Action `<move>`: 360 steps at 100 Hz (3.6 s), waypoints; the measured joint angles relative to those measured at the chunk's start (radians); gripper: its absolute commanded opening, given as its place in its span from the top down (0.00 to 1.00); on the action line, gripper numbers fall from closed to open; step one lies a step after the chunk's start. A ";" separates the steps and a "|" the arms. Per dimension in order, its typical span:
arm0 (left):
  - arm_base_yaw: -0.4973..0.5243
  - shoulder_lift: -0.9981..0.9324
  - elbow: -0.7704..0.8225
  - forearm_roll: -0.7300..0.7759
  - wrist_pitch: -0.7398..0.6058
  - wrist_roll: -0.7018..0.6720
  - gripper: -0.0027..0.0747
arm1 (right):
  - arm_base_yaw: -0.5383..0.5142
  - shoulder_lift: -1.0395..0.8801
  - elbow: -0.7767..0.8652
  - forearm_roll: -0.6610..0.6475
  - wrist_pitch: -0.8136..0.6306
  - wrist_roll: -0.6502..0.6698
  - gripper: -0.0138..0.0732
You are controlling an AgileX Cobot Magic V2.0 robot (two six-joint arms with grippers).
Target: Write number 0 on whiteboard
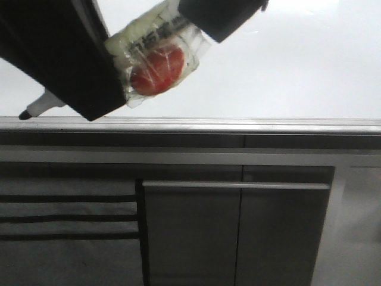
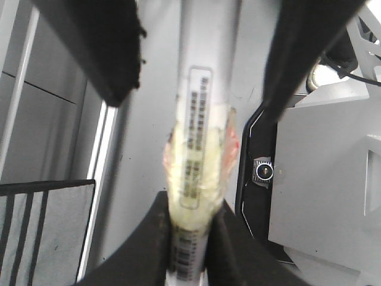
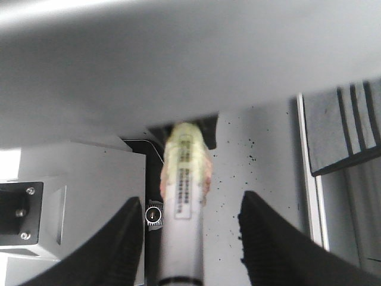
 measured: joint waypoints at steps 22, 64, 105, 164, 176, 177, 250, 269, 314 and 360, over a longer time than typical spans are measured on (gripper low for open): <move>0.000 0.000 0.000 0.000 -0.017 0.000 0.99 | 0.000 0.013 0.000 -0.002 -0.009 -0.004 0.46; 0.000 0.000 0.000 0.000 -0.039 0.000 0.99 | 0.000 0.013 0.000 -0.003 -0.009 -0.007 0.46; 0.000 0.000 0.000 0.000 -0.070 0.001 0.99 | 0.000 0.013 0.000 0.001 -0.011 -0.009 0.56; 0.000 0.000 0.000 0.000 -0.070 0.001 0.85 | 0.000 0.013 0.000 -0.001 -0.015 -0.009 0.85; 0.000 0.000 0.000 0.000 -0.071 0.001 0.62 | 0.000 0.013 0.000 -0.003 -0.013 -0.009 0.85; 0.000 0.000 0.000 0.000 -0.071 0.001 0.59 | 0.000 0.013 0.000 -0.003 -0.011 -0.009 0.85; 0.170 -0.359 0.076 -0.049 -0.122 -0.125 0.39 | -0.336 -0.242 0.183 0.083 -0.042 0.069 0.85; 0.247 -0.542 0.226 -0.049 -0.173 -0.195 0.39 | -0.465 -0.339 0.326 0.088 -0.201 0.210 0.85; 0.382 -0.636 0.373 -0.051 -0.360 -0.281 0.40 | -0.488 -0.289 0.381 0.186 -0.465 0.264 0.85; 0.395 -0.636 0.373 -0.052 -0.408 -0.323 0.40 | -0.517 -0.057 0.243 0.195 -0.356 0.357 0.85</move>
